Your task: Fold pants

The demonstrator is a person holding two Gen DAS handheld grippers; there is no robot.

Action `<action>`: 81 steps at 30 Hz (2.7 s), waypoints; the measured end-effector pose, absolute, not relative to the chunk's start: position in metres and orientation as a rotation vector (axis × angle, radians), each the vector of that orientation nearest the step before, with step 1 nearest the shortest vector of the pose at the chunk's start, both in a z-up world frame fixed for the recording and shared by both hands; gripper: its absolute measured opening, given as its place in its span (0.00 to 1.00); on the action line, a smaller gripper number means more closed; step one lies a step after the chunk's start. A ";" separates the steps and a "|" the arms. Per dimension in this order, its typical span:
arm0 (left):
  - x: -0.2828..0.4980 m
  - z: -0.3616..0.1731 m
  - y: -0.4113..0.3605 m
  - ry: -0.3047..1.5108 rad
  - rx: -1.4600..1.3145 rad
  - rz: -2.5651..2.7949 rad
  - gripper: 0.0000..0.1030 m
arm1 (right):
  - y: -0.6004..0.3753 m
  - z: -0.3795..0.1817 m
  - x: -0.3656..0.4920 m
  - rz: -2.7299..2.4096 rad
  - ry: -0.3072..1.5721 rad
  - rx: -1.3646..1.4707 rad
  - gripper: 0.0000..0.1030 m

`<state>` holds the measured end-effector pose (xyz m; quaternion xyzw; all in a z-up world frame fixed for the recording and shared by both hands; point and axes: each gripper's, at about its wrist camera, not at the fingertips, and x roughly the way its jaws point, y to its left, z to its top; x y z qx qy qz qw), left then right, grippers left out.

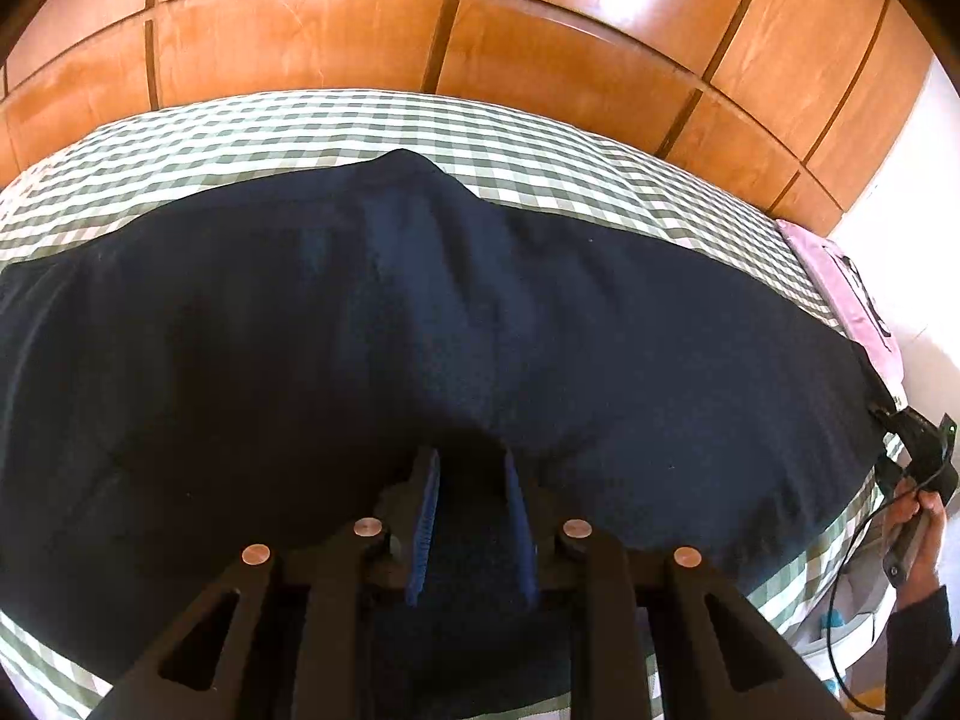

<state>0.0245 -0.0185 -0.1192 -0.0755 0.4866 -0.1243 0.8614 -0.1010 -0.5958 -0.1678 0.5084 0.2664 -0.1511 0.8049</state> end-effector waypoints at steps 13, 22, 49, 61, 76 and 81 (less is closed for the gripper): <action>0.023 -0.121 -0.023 1.004 -0.158 -0.250 0.22 | -0.568 -0.120 -0.073 -0.221 0.657 0.873 0.17; 0.025 -0.122 -0.013 1.015 -0.198 -0.267 0.22 | -0.477 -0.061 -0.043 0.001 0.696 0.609 0.17; 0.067 -0.113 0.043 1.087 -0.905 -0.602 0.67 | -0.206 -0.105 -0.039 0.623 0.953 0.110 0.63; 0.095 -0.128 -0.008 1.258 -0.707 -0.597 0.47 | -0.347 -0.089 -0.100 0.275 0.944 0.283 0.63; 0.092 -0.043 -0.033 1.006 -0.605 -0.832 0.17 | -0.350 -0.130 -0.079 0.015 0.888 0.303 0.53; 0.098 -0.070 -0.029 1.081 -0.524 -0.701 0.16 | -0.369 -0.142 -0.081 -0.017 0.893 0.455 0.43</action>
